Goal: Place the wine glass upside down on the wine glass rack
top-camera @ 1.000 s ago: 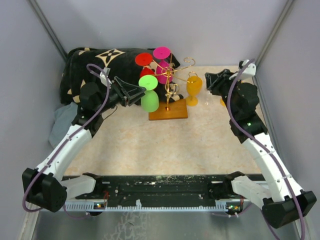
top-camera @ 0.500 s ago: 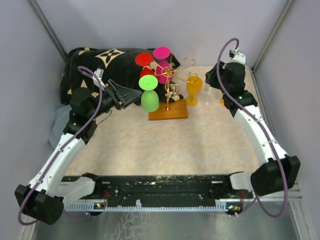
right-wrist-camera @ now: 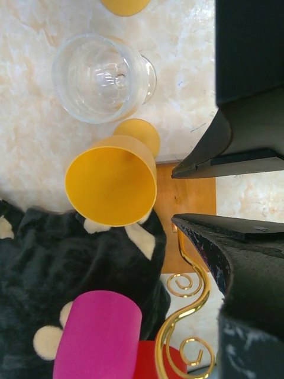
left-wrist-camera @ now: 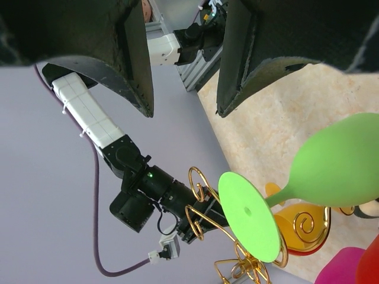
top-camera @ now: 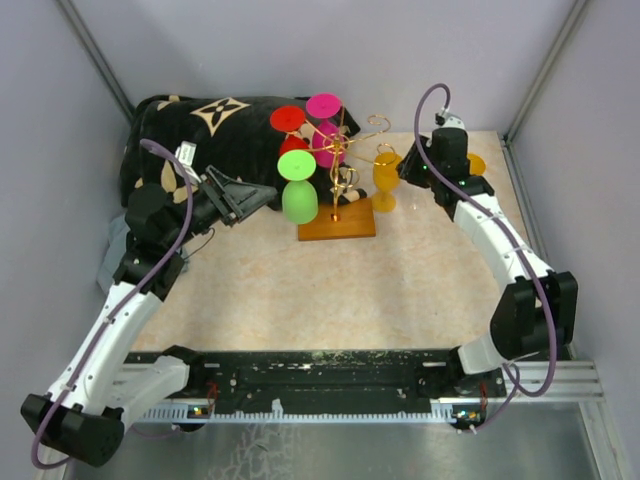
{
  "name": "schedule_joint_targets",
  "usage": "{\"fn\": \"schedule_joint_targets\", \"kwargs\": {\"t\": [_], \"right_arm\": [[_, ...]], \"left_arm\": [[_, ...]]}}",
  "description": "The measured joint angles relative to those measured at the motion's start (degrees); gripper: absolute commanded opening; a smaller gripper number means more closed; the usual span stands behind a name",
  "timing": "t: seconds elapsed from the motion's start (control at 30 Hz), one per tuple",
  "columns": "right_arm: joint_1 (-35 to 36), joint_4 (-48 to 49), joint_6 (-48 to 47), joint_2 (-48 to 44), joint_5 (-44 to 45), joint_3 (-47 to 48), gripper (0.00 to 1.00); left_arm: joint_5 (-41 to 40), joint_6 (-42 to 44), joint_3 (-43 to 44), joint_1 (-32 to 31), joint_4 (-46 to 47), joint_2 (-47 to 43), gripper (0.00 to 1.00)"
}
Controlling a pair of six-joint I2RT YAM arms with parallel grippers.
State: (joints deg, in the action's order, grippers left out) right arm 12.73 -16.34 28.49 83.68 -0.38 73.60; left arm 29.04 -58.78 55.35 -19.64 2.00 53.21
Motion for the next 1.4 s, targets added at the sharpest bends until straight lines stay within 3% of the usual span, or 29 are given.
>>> {"fn": "schedule_joint_targets", "kwargs": {"t": [0.53, 1.4], "right_arm": [[2.12, 0.39, -4.52, 3.52, -2.03, 0.00, 0.31], [2.10, -1.49, -10.84, 7.32, 10.86, 6.99, 0.31]], "left_arm": [[-0.13, 0.74, -0.20, 0.00, -0.52, -0.22, 0.53], [-0.33, 1.25, -0.68, 0.00, -0.74, -0.22, 0.53]]}}
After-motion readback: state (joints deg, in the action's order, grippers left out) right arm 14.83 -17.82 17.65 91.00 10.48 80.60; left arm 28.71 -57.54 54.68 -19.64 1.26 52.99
